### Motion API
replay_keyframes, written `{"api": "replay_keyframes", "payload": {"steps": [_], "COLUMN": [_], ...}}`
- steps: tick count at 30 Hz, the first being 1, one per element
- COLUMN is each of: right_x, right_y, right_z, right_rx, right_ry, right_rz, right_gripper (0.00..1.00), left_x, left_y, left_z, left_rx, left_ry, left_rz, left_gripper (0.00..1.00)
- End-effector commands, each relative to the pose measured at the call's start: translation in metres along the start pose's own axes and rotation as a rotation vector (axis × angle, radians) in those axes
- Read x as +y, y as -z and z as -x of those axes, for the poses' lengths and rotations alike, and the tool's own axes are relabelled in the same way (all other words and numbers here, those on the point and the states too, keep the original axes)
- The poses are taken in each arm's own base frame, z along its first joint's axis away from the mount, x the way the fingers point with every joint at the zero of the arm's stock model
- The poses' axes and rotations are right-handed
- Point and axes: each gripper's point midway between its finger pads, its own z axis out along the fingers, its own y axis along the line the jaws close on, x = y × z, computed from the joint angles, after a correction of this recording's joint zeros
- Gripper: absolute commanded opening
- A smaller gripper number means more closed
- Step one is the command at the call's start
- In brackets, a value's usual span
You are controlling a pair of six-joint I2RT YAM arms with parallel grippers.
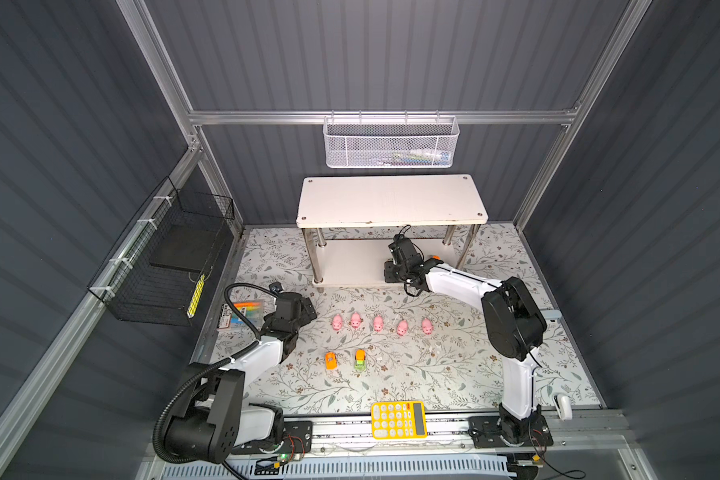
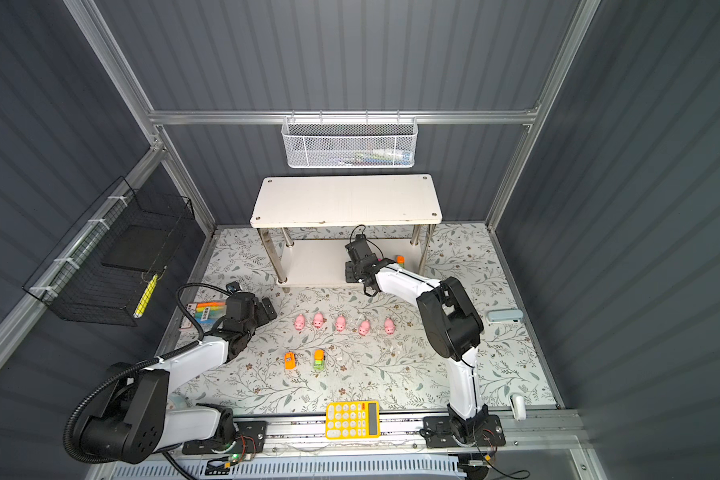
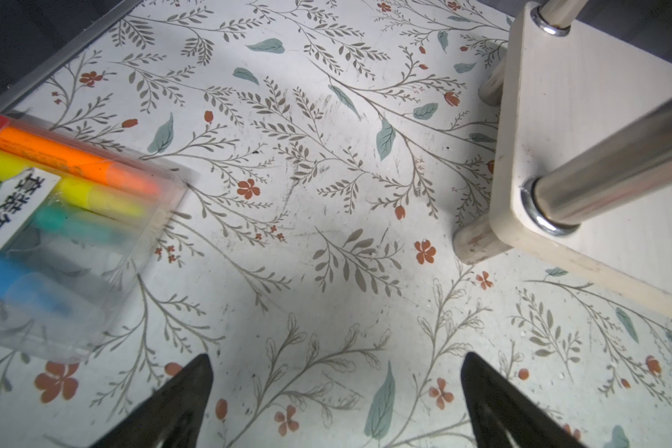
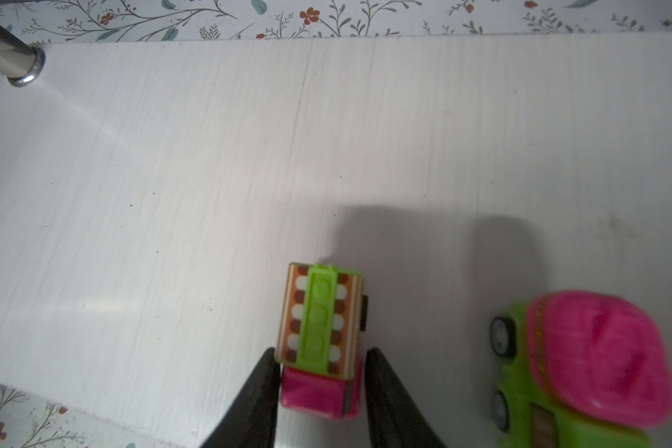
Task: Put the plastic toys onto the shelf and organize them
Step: 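Open the right gripper to release the truck beside the others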
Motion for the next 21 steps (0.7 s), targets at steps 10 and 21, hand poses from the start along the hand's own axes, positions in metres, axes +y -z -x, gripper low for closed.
{"api": "replay_keyframes", "payload": {"steps": [10, 21], "right_x": [-0.007, -0.002], "right_y": [0.004, 0.036], "right_z": [0.014, 0.022], "right_rx": [-0.041, -0.091], "right_ry": [-0.007, -0.038], "right_rz": [-0.023, 0.042], "right_gripper": [0.49, 0.57], "left_x": [-0.005, -0.003], "left_y": [-0.002, 0.001], "left_z": [0.004, 0.005], "left_rx": [-0.002, -0.008], "left_ry": [-0.001, 0.001], "left_rz": [-0.013, -0.01], "left_gripper": [1.0, 1.0]}}
